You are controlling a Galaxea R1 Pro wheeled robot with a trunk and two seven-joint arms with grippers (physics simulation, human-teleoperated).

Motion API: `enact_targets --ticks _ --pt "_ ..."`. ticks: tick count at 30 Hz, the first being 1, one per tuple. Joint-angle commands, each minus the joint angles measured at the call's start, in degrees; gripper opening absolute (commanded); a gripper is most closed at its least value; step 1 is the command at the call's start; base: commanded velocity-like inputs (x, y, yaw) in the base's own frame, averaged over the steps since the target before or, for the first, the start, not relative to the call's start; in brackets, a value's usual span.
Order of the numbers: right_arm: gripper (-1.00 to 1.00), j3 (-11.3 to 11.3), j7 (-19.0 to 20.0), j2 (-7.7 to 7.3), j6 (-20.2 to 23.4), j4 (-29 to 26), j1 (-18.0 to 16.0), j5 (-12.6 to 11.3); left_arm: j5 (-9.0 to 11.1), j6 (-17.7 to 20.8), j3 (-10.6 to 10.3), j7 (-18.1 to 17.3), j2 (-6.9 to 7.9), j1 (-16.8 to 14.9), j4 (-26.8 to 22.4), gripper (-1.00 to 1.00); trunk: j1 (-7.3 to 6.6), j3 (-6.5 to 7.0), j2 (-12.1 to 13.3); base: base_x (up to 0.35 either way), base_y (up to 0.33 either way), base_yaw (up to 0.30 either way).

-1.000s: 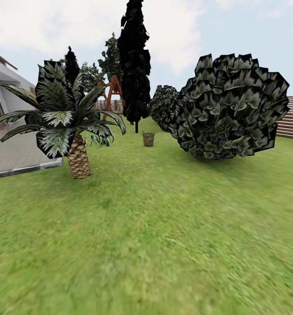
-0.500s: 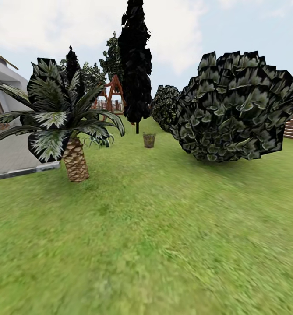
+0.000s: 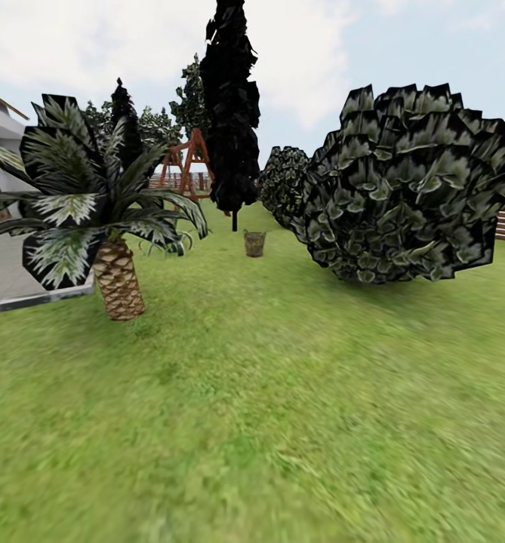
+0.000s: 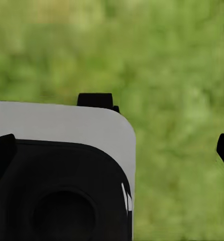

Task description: Take the three Easter eggs out of the wicker basket on the lawn in the garden, then place them on the lawn next to a single tree (choose any tree) so that all three eggs are next to the same tree and none are left in the basket.

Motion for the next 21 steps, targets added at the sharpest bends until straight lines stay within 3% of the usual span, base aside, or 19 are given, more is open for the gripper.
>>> enact_targets --ticks 1,21 --pt "1.00 0.00 0.06 0.00 -0.19 0.06 -0.03 0.01 0.20 0.06 0.16 0.02 0.00 0.02 -0.10 1.00 0.03 -0.05 -0.02 0.312 -0.142 0.000" --pt "1.00 0.00 0.06 0.02 -0.19 -0.01 -0.03 0.05 0.20 0.10 0.16 0.01 0.00 0.02 -0.10 1.00 0.03 -0.05 -0.02 0.312 -0.140 0.000"
